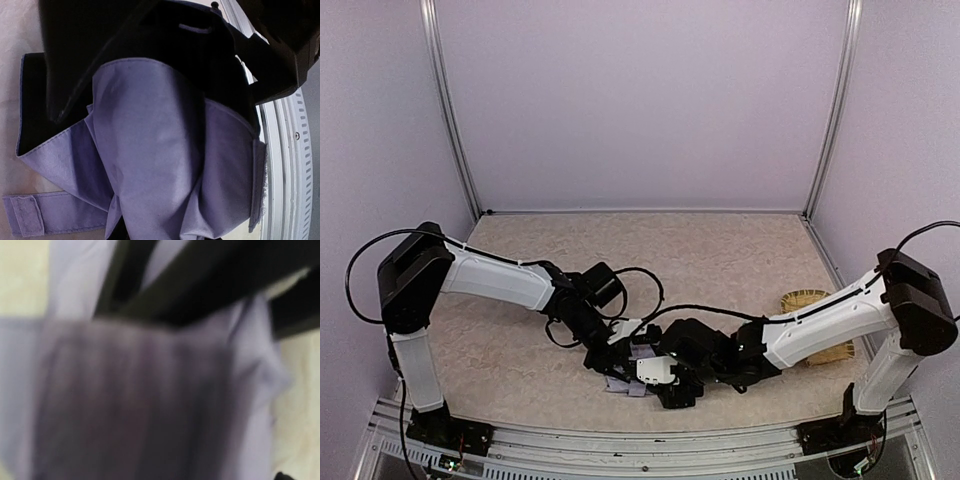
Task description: Put away the umbrella
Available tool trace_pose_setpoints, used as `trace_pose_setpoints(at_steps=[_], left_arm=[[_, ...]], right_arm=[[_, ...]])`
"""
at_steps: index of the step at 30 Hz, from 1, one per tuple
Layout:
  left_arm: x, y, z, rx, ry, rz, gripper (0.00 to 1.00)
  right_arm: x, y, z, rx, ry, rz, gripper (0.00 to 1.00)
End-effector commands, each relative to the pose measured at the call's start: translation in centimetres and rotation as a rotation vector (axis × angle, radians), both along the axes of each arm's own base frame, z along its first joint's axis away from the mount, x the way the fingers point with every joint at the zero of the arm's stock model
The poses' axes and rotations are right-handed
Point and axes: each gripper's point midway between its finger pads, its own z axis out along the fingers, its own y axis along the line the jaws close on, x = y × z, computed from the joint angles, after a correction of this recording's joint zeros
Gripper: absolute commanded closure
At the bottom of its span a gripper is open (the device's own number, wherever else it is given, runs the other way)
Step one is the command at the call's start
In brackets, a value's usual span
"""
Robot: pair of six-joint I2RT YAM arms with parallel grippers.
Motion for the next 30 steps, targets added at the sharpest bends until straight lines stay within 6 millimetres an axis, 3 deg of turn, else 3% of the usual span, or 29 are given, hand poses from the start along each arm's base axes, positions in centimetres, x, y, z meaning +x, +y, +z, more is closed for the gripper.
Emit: trace_pose_setpoints(at_steps=[1, 4, 8, 11, 14, 16, 18, 21, 24, 26, 30], left_arm=[[-3.3, 4.0, -3.8, 0.209, 0.128, -0.020, 1.00], [-3.4, 4.0, -3.9, 0.209, 0.134, -0.024, 1.00], [-3.3, 3.9, -3.8, 0.204, 0.139, -0.021, 1.00], [-3.1, 3.9, -3.6, 0.190, 0.136, -0.015, 0.98], [-1.8, 3.5, -3.2, 0.173, 0.090, 0.021, 0.83], [0.5, 3.3, -2.3, 0.150, 0.008, 0.092, 0.63], [3.7, 3.1, 0.1, 0.075, -0.110, 0.193, 0.47], [7.4, 3.1, 5.6, -0.124, -0.308, 0.319, 0.35], [7.6, 3.2, 11.8, -0.379, -0.478, 0.333, 0.29], [6.9, 3.8, 14.5, -0.490, -0.556, 0.336, 0.25], [5.7, 5.0, 17.9, -0.612, -0.634, 0.341, 0.23]], right_arm=[[0.4, 0.5, -0.7, -0.037, 0.016, 0.011, 0.04], [-0.3, 1.0, -1.9, -0.042, 0.083, 0.028, 0.12], [-0.5, 0.4, -4.4, -0.109, 0.129, 0.018, 0.48], [-0.8, 0.0, -5.0, -0.129, 0.155, 0.018, 0.66], [-0.8, -0.2, -4.8, -0.131, 0.170, 0.008, 0.81], [-0.7, -0.6, -4.8, -0.140, 0.181, -0.008, 0.89], [-0.5, -0.9, -4.7, -0.136, 0.197, -0.026, 1.00], [0.2, -0.8, -3.8, -0.099, 0.195, -0.066, 1.00], [1.8, -0.2, -1.2, -0.008, 0.177, -0.107, 1.00], [3.3, 0.2, 1.1, 0.061, 0.150, -0.133, 1.00], [6.6, 0.8, 6.6, 0.177, 0.059, -0.168, 1.00]])
